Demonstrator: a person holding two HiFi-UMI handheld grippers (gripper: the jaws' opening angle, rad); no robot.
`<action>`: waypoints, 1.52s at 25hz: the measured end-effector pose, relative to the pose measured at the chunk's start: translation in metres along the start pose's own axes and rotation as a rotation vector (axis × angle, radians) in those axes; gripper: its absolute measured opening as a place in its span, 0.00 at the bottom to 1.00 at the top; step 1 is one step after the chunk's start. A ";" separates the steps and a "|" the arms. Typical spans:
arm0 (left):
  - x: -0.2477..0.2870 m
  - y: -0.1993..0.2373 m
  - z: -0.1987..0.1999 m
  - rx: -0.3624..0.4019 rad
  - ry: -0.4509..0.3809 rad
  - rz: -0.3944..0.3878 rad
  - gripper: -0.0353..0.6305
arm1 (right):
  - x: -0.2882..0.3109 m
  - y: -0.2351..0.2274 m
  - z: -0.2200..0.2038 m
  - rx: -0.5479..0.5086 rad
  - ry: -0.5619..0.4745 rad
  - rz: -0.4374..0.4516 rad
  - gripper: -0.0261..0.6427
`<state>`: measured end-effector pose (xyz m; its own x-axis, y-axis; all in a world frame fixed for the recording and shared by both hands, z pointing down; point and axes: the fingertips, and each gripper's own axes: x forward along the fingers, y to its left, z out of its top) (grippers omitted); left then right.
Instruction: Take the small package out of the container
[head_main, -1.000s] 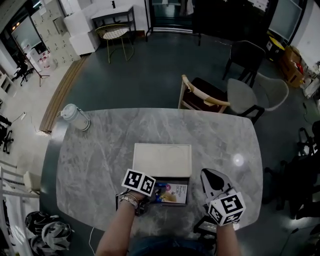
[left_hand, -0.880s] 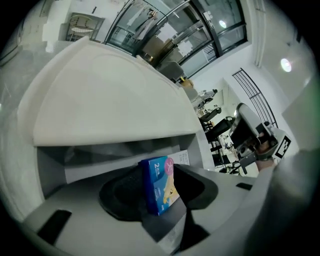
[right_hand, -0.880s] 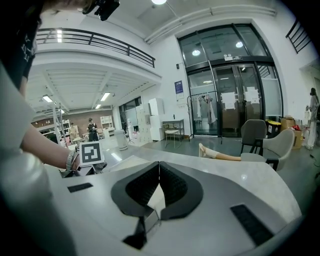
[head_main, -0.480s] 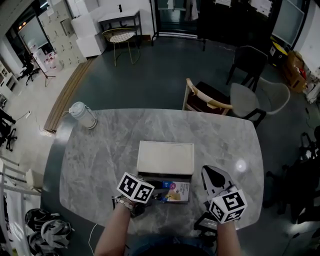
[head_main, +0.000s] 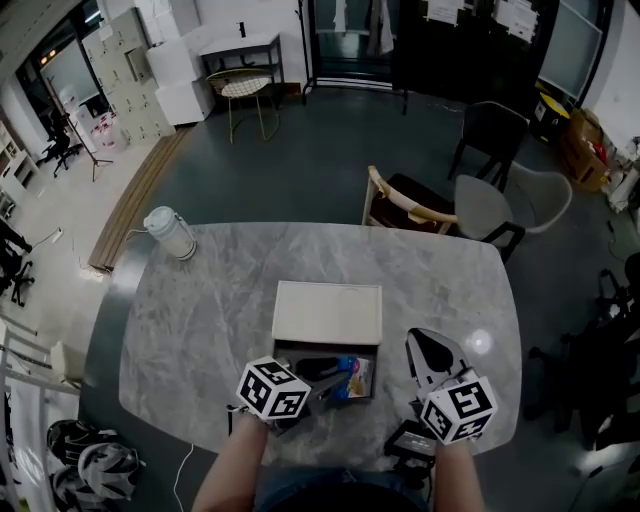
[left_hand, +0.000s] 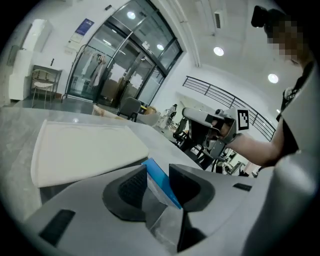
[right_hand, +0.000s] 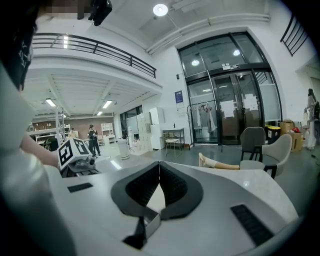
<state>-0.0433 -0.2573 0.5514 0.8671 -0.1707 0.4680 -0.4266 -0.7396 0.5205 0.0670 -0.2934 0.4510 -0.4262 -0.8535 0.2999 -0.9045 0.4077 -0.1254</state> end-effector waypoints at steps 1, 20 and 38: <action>0.001 -0.001 0.001 -0.003 -0.018 0.014 0.27 | -0.002 -0.001 0.001 -0.001 -0.002 -0.002 0.08; 0.007 0.009 -0.008 -0.530 0.016 -0.055 0.34 | -0.012 -0.006 0.011 -0.010 -0.032 -0.005 0.08; -0.009 0.025 -0.009 -0.633 0.018 0.075 0.20 | -0.029 -0.029 0.018 -0.016 -0.044 -0.043 0.08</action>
<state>-0.0644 -0.2682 0.5665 0.8268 -0.1917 0.5288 -0.5602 -0.1970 0.8046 0.1056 -0.2867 0.4293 -0.3872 -0.8839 0.2623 -0.9219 0.3747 -0.0981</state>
